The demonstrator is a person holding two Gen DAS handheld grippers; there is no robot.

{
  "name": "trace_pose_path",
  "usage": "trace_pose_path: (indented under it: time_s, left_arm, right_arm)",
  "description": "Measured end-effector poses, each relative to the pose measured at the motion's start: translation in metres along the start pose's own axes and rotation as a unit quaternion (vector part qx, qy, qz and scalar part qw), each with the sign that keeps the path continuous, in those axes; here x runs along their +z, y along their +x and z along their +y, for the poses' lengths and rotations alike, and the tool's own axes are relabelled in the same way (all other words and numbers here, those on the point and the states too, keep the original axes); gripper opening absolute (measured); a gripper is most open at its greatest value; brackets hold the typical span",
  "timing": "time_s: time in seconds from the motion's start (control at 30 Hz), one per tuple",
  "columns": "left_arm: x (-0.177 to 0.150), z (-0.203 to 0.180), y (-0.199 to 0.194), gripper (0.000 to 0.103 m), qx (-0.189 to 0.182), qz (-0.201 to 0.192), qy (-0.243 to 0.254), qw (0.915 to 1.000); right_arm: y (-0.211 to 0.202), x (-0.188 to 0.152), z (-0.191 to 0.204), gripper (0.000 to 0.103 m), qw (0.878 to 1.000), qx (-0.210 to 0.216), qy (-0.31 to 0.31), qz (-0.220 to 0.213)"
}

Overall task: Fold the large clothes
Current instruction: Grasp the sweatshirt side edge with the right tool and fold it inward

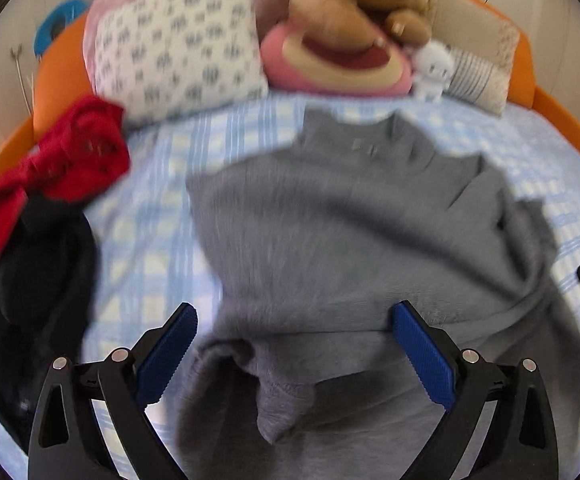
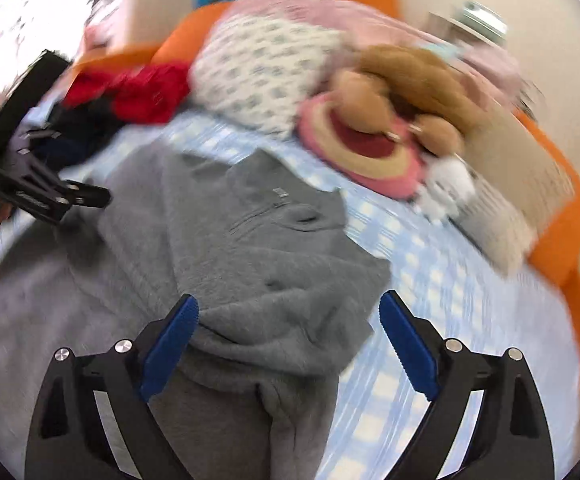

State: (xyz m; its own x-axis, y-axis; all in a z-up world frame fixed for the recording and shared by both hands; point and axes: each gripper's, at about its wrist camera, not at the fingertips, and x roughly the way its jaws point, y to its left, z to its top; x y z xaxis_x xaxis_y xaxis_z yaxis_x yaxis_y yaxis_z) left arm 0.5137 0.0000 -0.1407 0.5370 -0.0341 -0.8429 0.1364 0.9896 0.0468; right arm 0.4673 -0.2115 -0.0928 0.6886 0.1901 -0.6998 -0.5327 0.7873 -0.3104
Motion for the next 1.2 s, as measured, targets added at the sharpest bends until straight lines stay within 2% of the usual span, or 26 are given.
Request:
trace_pose_path:
  time_s: [0.13, 0.2, 0.27, 0.3, 0.33, 0.37, 0.4, 0.5, 0.57, 0.6, 0.67, 0.7, 0.83, 0.93, 0.97, 1.0, 1.07, 1.1, 1.2]
  left_arm:
    - [-0.022, 0.014, 0.028, 0.099, -0.004, 0.01, -0.006, 0.9999]
    - [-0.027, 0.023, 0.032, 0.1, -0.017, 0.007, -0.02, 0.9996]
    - [-0.029, 0.03, 0.037, 0.101, -0.029, 0.007, -0.027, 0.9992]
    - [-0.029, 0.031, 0.039, 0.101, -0.031, 0.007, -0.028, 0.9991]
    - [-0.029, 0.031, 0.041, 0.101, -0.033, 0.007, -0.028, 0.999]
    - [-0.029, 0.032, 0.041, 0.101, -0.033, 0.005, -0.027, 0.9991]
    - [-0.029, 0.032, 0.042, 0.101, -0.033, 0.003, -0.025, 0.9991]
    - [-0.029, 0.033, 0.042, 0.101, -0.036, 0.001, -0.016, 0.9992]
    - [-0.028, 0.034, 0.041, 0.101, -0.039, 0.001, -0.015, 0.9991]
    - [-0.029, 0.035, 0.042, 0.101, -0.042, 0.002, -0.015, 0.999]
    - [-0.029, 0.037, 0.043, 0.101, -0.047, 0.005, -0.022, 0.9987]
    - [-0.03, 0.036, 0.043, 0.101, -0.047, 0.007, -0.024, 0.9986]
    - [-0.028, 0.032, 0.025, 0.101, -0.046, 0.001, -0.018, 0.9988]
    - [-0.021, 0.026, -0.002, 0.101, -0.045, -0.019, -0.01, 0.9988]
    - [-0.017, 0.023, -0.015, 0.101, -0.046, -0.033, -0.009, 0.9984]
    - [-0.01, 0.021, -0.03, 0.101, -0.051, -0.051, -0.01, 0.9973]
    - [0.002, 0.015, -0.044, 0.101, -0.051, -0.069, -0.011, 0.9962]
    - [0.01, 0.012, -0.047, 0.101, -0.046, -0.074, -0.009, 0.9961]
    - [0.035, -0.003, -0.027, 0.101, -0.02, -0.059, 0.003, 0.9981]
  right_arm:
    - [0.034, 0.012, 0.036, 0.09, 0.995, 0.012, -0.093, 0.03]
    - [0.053, 0.013, 0.05, 0.083, 0.99, 0.007, -0.129, 0.057]
    - [0.07, 0.012, 0.054, 0.057, 0.987, 0.004, -0.141, 0.083]
    - [0.075, 0.014, 0.054, 0.049, 0.987, 0.01, -0.137, 0.089]
    - [0.078, 0.017, 0.049, 0.032, 0.988, 0.015, -0.123, 0.091]
    - [0.078, 0.019, 0.041, 0.02, 0.991, 0.019, -0.106, 0.086]
    - [0.076, 0.021, 0.034, 0.018, 0.993, 0.026, -0.086, 0.08]
    - [0.073, 0.028, -0.016, 0.018, 0.995, 0.06, 0.029, 0.07]
    - [0.084, 0.023, -0.053, 0.021, 0.985, 0.09, 0.119, 0.086]
    - [0.094, 0.016, -0.063, 0.022, 0.977, 0.099, 0.152, 0.108]
    - [0.109, 0.003, -0.066, 0.06, 0.971, 0.074, 0.176, 0.144]
    - [0.109, -0.001, -0.066, 0.065, 0.97, 0.074, 0.181, 0.142]
    - [0.077, -0.014, -0.08, 0.07, 0.958, 0.113, 0.258, 0.064]
    - [0.042, -0.021, -0.097, 0.071, 0.952, 0.098, 0.288, 0.003]
    - [0.032, -0.025, -0.103, 0.071, 0.951, 0.081, 0.298, -0.011]
    - [0.029, -0.027, -0.108, 0.071, 0.951, 0.069, 0.302, -0.015]
    - [0.026, -0.032, -0.111, 0.055, 0.95, 0.052, 0.307, -0.013]
    - [0.029, -0.034, -0.109, 0.051, 0.952, 0.043, 0.302, -0.001]
    - [0.041, -0.038, -0.095, 0.051, 0.96, 0.012, 0.278, 0.03]
